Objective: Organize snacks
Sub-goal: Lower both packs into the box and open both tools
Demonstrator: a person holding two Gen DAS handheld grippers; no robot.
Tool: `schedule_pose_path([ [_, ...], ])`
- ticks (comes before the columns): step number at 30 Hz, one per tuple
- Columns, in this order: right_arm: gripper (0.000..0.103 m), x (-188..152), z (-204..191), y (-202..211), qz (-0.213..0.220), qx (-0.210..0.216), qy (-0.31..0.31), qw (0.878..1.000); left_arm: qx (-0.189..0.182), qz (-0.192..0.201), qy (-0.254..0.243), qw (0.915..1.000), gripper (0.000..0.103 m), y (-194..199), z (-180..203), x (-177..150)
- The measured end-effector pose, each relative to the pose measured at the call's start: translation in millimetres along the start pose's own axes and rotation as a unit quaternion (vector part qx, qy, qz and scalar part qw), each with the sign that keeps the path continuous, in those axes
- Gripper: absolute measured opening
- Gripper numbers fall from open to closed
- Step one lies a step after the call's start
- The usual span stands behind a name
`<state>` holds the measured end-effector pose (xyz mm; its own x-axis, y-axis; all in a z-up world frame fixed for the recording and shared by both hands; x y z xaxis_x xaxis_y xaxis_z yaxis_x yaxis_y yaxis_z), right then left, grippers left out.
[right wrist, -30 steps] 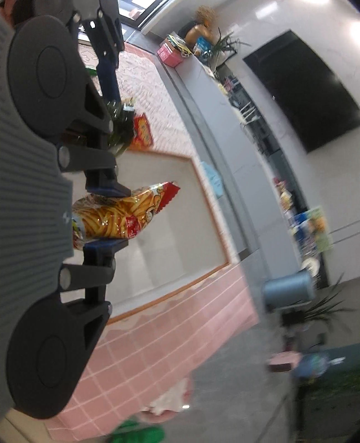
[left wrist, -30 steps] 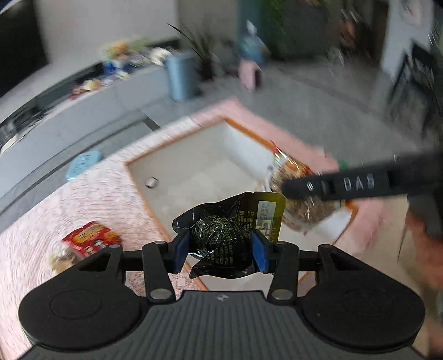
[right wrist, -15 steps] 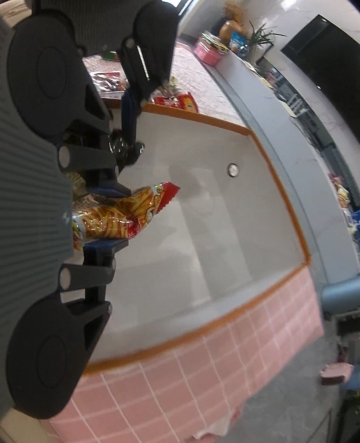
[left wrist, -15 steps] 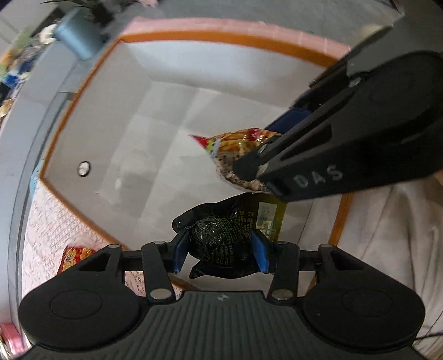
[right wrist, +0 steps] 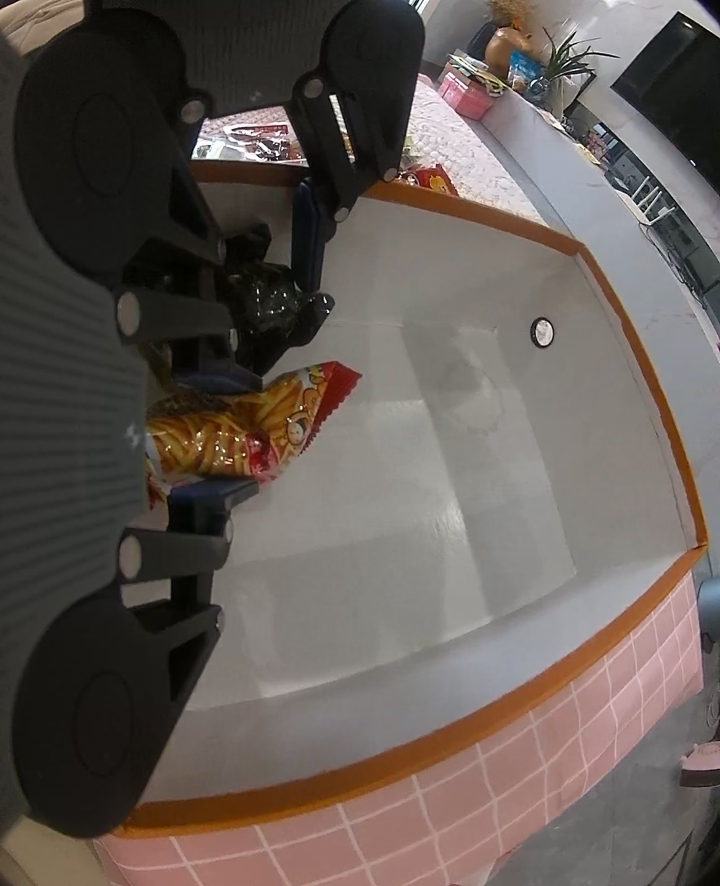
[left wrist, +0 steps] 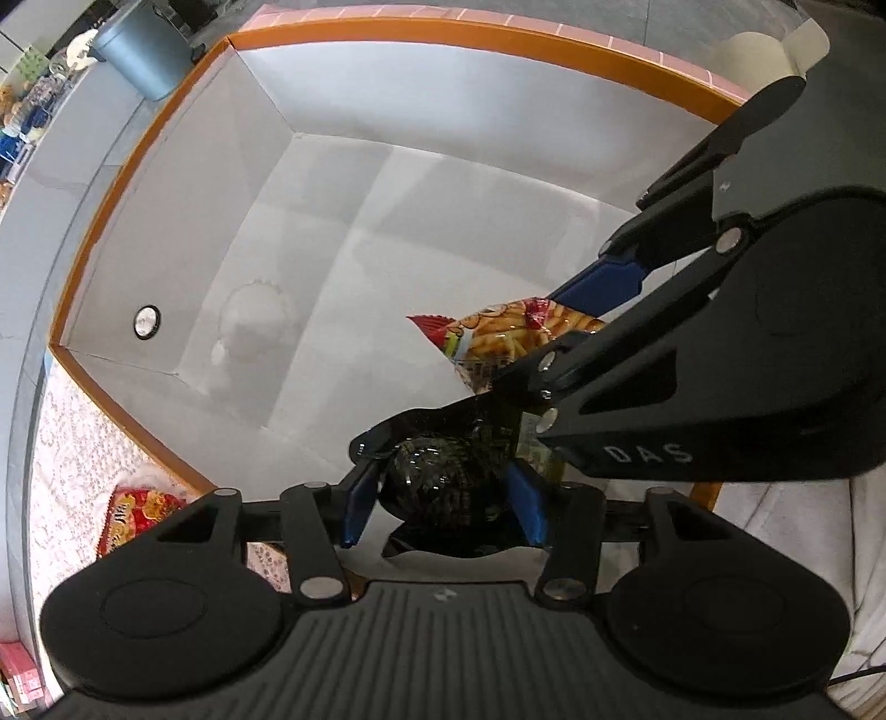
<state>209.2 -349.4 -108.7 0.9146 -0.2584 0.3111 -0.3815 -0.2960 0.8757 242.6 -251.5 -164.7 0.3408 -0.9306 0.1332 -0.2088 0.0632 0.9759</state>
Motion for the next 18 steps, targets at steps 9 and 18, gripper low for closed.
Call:
schedule_pose_path([
  [9,0.031,7.3,-1.6,-6.5,0.001,-0.006,-0.003,1.0,0.002,0.059,-0.001,0.9982,0.077,44.9,13.6,-11.8],
  [18,0.036,6.1,-7.0,-10.3,-0.01,-0.013,-0.006,1.0,-0.006,0.096,0.04,0.9946,0.077,87.4,12.2,-33.8],
])
Point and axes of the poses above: each gripper's, at about its wrist camera, not at the fingertips, and y roughly against the way its jaws point, z to its right, x to its top, the point moved 1 cm from there along -y, roughly the way its jaws point, and after that the axes turned 1 degree about y, right-handed, at the moved point
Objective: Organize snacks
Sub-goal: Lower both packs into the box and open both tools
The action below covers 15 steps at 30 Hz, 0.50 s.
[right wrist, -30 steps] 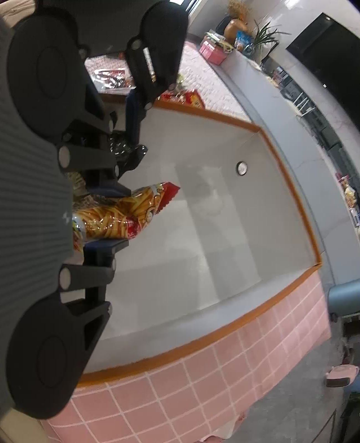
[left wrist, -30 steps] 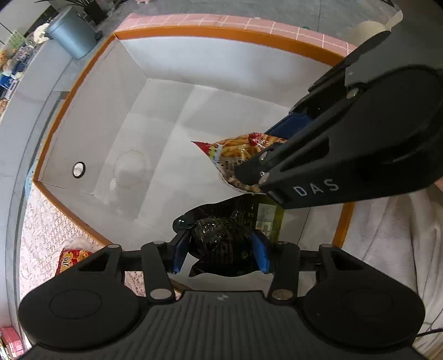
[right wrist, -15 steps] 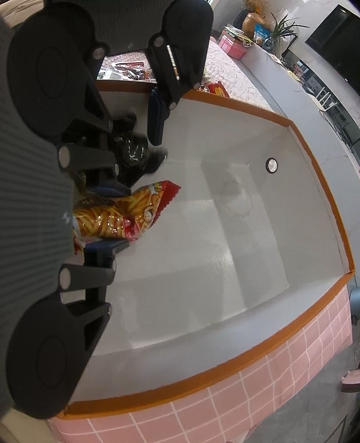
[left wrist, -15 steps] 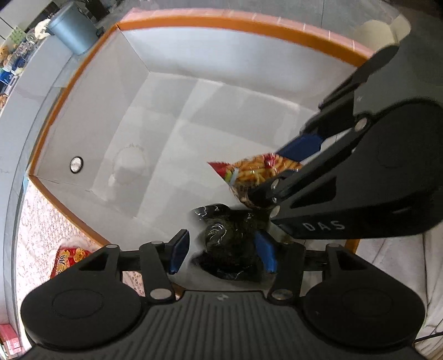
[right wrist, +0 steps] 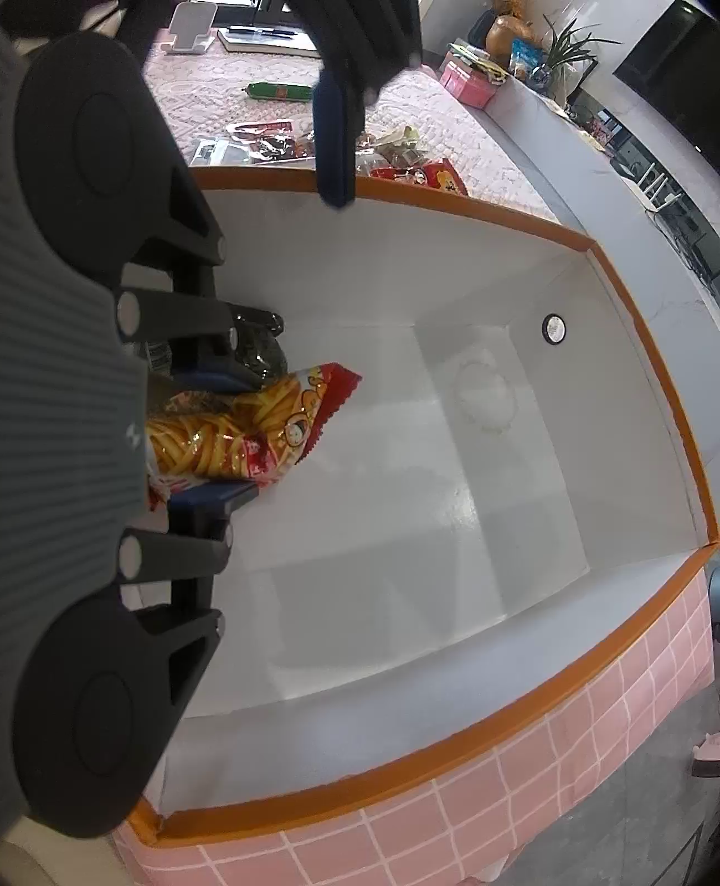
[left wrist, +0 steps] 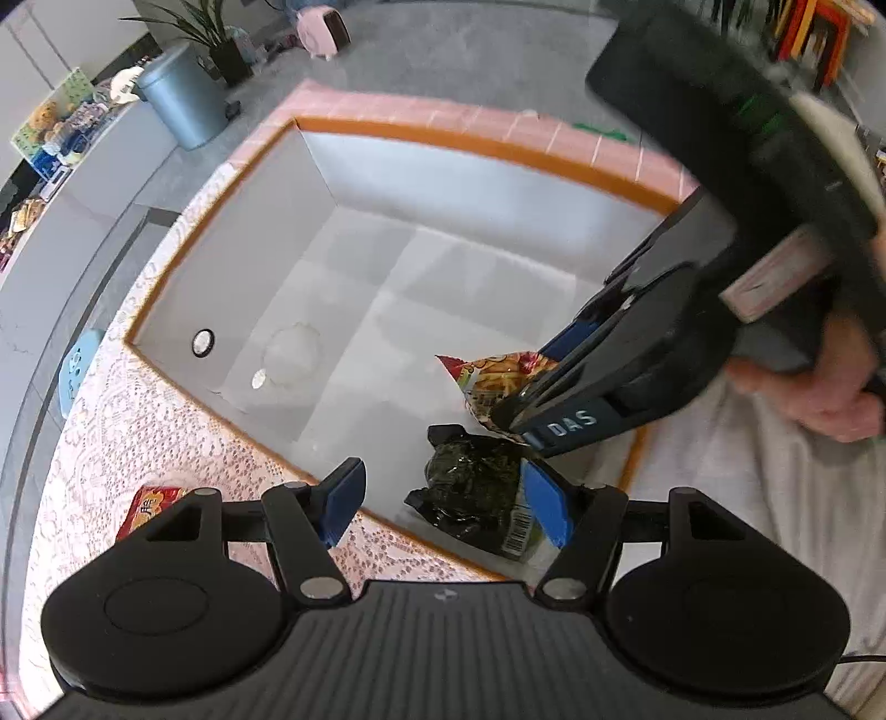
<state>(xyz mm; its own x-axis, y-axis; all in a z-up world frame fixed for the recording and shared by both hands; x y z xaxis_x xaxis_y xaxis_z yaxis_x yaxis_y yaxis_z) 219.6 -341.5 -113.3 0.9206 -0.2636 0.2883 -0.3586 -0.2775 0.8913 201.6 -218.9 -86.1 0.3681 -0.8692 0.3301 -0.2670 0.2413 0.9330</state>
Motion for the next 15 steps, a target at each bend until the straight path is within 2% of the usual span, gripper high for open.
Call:
schedule_pose_path([
  [4,0.042,-1.5,-5.2,4.6,0.0,-0.002,-0.003,1.0,0.009,0.024,0.023,0.9994,0.077,21.3,-1.4,-9.8],
  [6,0.05,-2.6,-9.3,7.8,0.004,-0.009,0.002,1.0,0.008,0.038,0.044,0.9983,0.077,33.1,-2.9,-15.7],
  [8,0.053,-4.6,-14.5,10.4,0.008,-0.019,0.01,1.0,0.007,0.05,0.061,0.9968,0.077,43.0,-4.9,-22.0],
  [10,0.054,-6.4,-19.2,13.7,0.012,-0.027,0.018,0.999,0.01,0.062,0.08,0.9948,0.077,53.3,-8.8,-29.1],
  [12,0.06,-7.5,-24.5,17.5,0.016,-0.034,0.023,0.999,0.01,0.072,0.103,0.992,0.077,64.1,-12.0,-37.5],
  [15,0.061,-11.1,-31.2,27.1,0.031,-0.048,0.035,0.998,0.017,0.09,0.141,0.9857,0.077,79.8,-18.3,-52.2],
])
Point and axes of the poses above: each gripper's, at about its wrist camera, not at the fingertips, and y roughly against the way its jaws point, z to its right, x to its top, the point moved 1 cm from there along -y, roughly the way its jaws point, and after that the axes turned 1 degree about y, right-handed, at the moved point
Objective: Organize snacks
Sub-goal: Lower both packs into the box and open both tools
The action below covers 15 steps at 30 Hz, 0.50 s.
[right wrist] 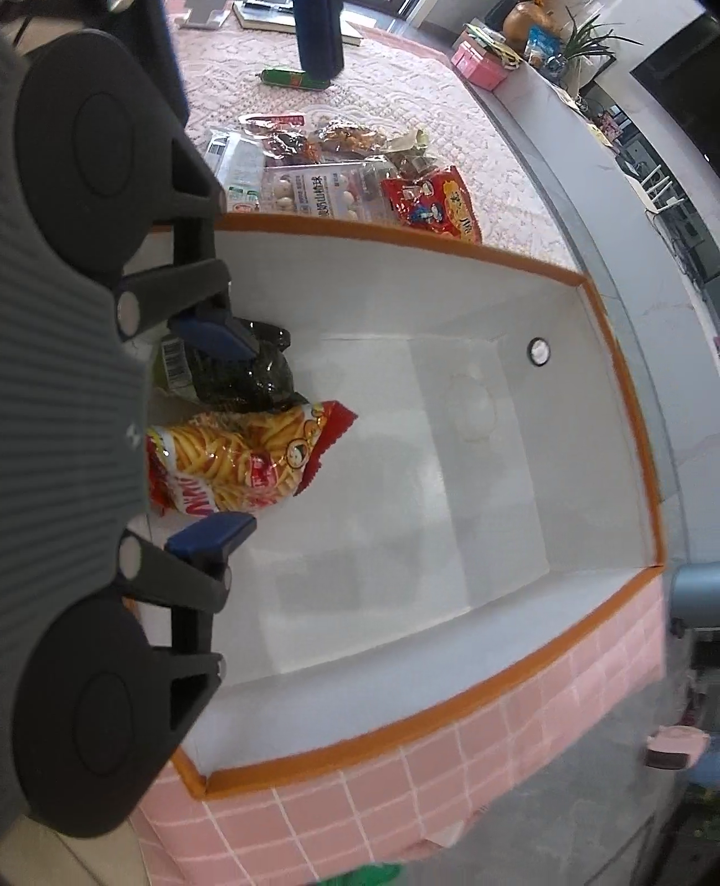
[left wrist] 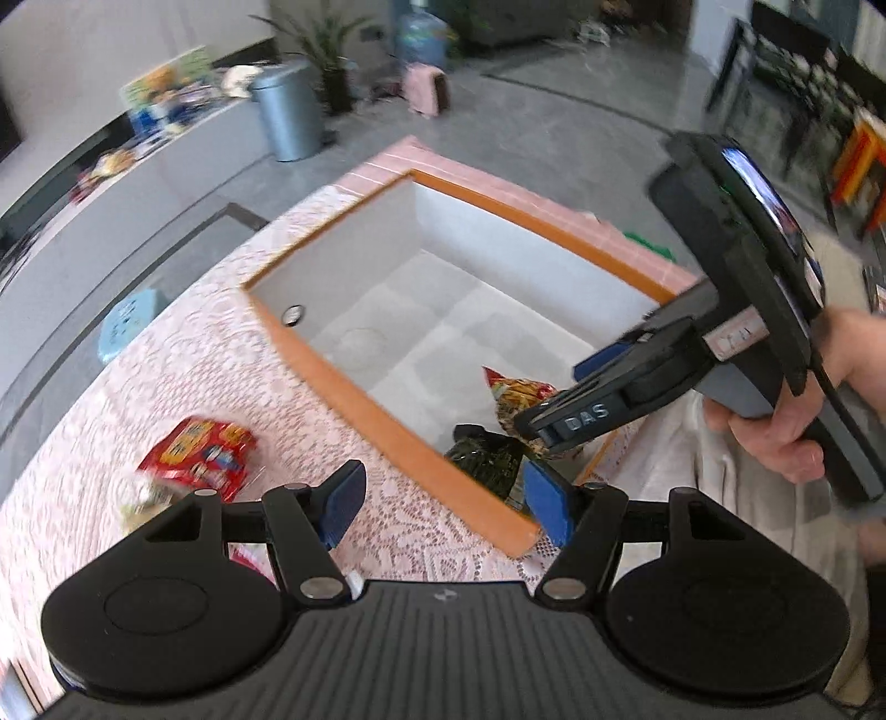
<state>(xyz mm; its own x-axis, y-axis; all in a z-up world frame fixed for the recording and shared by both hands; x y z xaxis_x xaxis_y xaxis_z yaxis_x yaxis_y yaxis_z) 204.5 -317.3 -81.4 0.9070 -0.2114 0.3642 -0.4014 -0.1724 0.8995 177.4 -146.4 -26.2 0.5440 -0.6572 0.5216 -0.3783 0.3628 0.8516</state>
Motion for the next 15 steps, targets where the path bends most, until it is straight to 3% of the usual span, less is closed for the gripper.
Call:
schedule_pose_path([
  [8,0.063,-16.2,-33.6,42.3,0.078,-0.026,0.04,0.996,0.05,0.074,0.107,0.9903,0.077,57.8,-26.9,-31.7],
  [15,0.063,-39.5,-73.9,79.4,0.179,-0.006,0.074,0.981,0.064,0.148,0.201,0.9663,0.076,103.6,-47.0,-79.7],
])
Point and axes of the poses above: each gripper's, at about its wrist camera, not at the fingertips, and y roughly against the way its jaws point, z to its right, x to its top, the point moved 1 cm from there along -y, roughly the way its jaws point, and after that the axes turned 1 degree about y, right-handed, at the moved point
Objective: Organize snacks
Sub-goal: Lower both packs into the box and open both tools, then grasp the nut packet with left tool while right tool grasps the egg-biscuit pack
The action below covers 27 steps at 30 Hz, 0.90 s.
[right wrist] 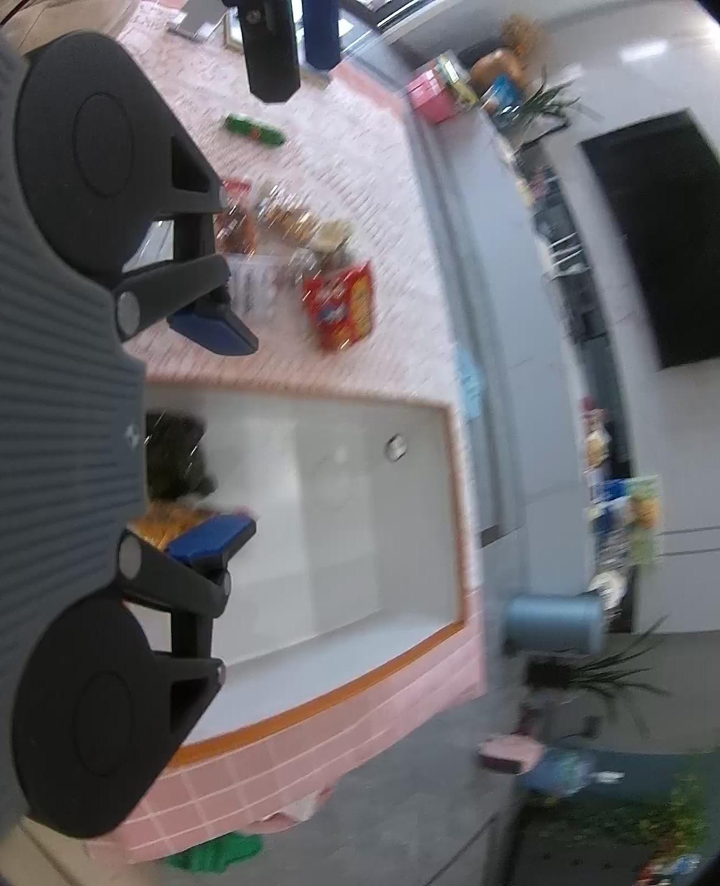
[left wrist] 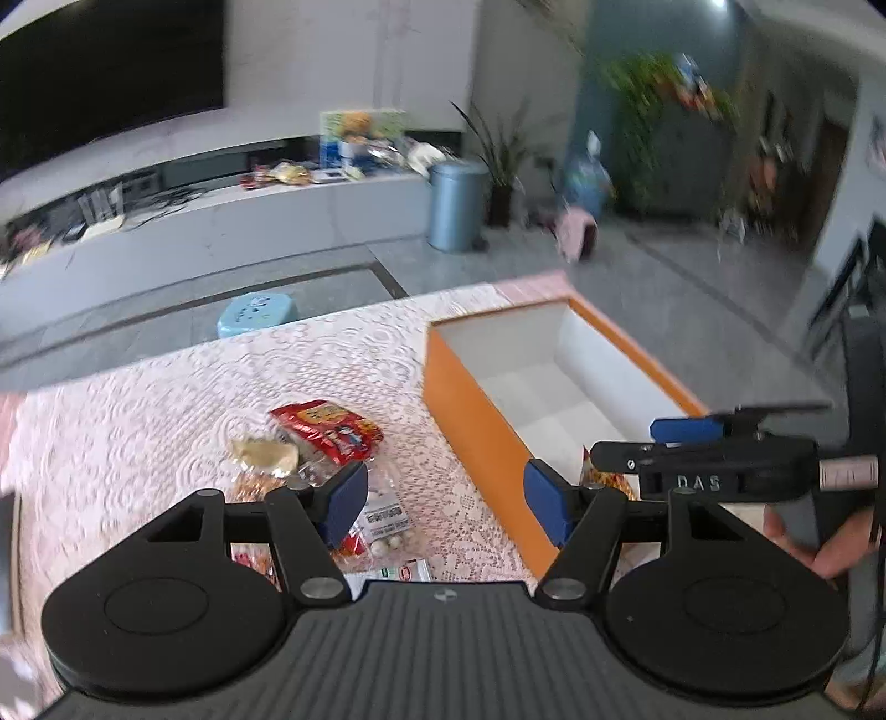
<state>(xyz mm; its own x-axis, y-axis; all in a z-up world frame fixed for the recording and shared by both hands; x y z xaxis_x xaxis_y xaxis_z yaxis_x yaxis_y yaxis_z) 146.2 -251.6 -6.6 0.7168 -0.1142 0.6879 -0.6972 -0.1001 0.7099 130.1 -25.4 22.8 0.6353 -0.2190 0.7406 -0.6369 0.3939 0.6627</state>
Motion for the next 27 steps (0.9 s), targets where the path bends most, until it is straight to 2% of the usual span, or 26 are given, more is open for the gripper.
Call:
schedule_pose_path([
  [3,0.063,-5.2,-21.0,11.0,0.037,0.015,0.014,0.999,0.02,0.016,0.029,0.9993,0.076,11.0,-17.2,-12.8],
  [6,0.063,-15.5,-41.6,17.5,0.074,0.024,0.028,0.997,0.046,0.023,0.044,0.9977,0.072,13.6,-30.6,-27.9],
  [10,0.063,-32.8,-67.3,15.7,0.096,0.034,0.053,0.993,0.052,0.008,0.066,0.9965,0.069,8.4,-49.8,-47.3],
  [17,0.062,-49.0,-101.7,-9.5,0.079,0.05,0.096,0.991,0.053,-0.012,0.094,0.9941,0.069,-8.3,-74.5,-64.1],
  [27,0.062,-49.5,-118.6,-70.1,0.023,0.043,0.124,0.991,0.054,-0.038,0.097,0.9931,0.069,-54.6,-98.6,-58.4],
])
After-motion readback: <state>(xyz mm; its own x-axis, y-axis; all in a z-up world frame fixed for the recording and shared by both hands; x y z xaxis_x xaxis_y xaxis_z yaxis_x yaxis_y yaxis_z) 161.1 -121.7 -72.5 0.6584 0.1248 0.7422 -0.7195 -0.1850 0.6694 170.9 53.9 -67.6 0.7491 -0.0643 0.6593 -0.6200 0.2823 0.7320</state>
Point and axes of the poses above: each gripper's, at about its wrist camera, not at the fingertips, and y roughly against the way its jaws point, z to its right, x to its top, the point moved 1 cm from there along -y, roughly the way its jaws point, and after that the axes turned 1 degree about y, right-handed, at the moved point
